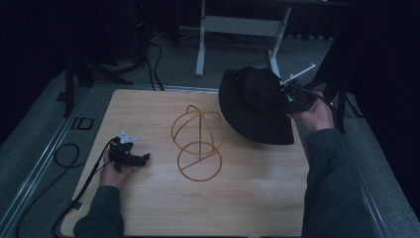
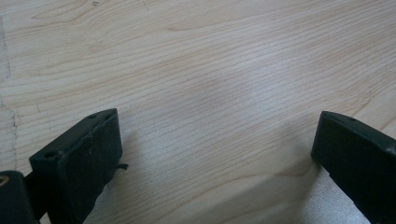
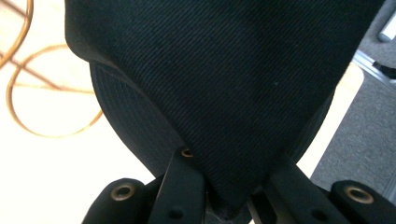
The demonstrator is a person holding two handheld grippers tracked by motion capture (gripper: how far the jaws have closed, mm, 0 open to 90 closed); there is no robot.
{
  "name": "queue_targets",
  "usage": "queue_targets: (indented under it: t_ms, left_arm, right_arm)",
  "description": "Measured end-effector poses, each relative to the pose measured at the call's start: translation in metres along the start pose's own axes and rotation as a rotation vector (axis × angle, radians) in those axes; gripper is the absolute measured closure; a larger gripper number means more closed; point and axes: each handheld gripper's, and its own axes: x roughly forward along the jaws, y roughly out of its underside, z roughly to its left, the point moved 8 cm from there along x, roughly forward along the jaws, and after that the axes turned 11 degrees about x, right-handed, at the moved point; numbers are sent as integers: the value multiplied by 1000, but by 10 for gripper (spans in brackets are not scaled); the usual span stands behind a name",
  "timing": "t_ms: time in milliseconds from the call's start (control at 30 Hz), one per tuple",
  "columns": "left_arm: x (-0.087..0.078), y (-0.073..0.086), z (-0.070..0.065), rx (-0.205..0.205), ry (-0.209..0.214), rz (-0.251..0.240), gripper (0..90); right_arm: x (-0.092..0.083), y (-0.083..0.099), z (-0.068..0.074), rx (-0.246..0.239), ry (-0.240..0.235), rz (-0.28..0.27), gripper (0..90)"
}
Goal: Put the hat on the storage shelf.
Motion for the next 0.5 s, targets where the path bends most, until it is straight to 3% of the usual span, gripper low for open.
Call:
queue_targets:
  t_ms: [200,500]
  left_arm:
    - [0,0,0,0,0,0,20]
    - [0,0,0,0,0,0,20]
  right_arm:
    - [1,-5,3,38,-17,-91,873]
    - [5,-9,14,55,-78,-162,872]
